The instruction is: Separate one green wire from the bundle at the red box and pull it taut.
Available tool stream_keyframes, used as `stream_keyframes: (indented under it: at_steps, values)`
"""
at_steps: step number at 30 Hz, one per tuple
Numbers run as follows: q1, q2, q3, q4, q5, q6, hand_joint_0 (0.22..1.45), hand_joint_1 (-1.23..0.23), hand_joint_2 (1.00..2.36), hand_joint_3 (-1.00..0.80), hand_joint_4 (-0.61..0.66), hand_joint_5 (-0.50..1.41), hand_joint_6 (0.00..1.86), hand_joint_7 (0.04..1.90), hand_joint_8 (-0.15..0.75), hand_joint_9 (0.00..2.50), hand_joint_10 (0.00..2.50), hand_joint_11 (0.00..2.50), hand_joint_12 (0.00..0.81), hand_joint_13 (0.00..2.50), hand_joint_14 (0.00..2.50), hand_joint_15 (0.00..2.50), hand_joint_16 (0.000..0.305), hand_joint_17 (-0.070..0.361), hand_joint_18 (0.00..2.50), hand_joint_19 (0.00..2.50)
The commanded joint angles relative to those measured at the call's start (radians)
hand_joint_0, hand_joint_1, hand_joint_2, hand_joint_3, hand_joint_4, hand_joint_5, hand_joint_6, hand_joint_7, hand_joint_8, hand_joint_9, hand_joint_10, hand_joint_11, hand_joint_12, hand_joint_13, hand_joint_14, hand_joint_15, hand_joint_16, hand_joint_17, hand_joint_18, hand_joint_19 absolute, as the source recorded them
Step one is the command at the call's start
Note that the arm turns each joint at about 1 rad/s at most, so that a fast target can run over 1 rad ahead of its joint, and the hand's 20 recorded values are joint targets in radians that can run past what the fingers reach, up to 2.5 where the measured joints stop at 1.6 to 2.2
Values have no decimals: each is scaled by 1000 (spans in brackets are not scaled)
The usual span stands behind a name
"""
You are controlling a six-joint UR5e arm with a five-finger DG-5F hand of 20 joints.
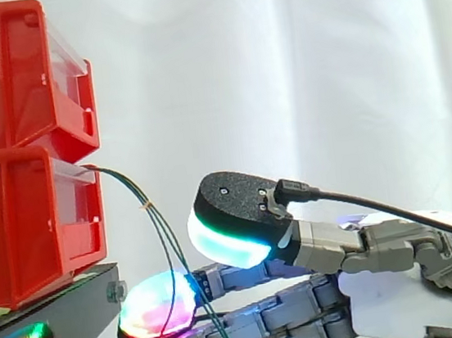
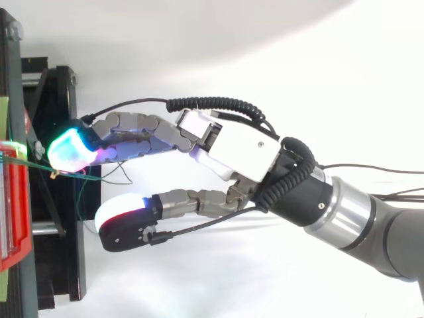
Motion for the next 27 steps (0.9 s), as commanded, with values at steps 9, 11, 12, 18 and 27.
stream_keyframes:
  at_steps: [9,11,12,18,27]
  values:
    - [0,-4,29,6,1,-29,538,-652,1000,-500,289,-135,503,880,267,747,3,74,323,577,0,12,42,96,535,74]
    - [0,-4,29,5,1,-26,540,-651,1000,-500,300,-129,503,915,268,755,2,84,324,585,0,12,42,95,539,74]
    - [0,-4,29,3,1,-24,540,-650,1000,-500,308,-125,503,934,268,764,2,93,323,594,0,18,42,95,552,85]
    - [-7,-4,55,-4,-3,-16,557,-647,1001,-482,318,-108,503,1010,266,787,3,97,318,612,0,29,41,93,566,101]
    - [-3,-4,106,-66,-8,-16,596,-676,1007,-417,311,-89,504,1107,260,829,3,120,312,637,0,48,39,89,590,116]
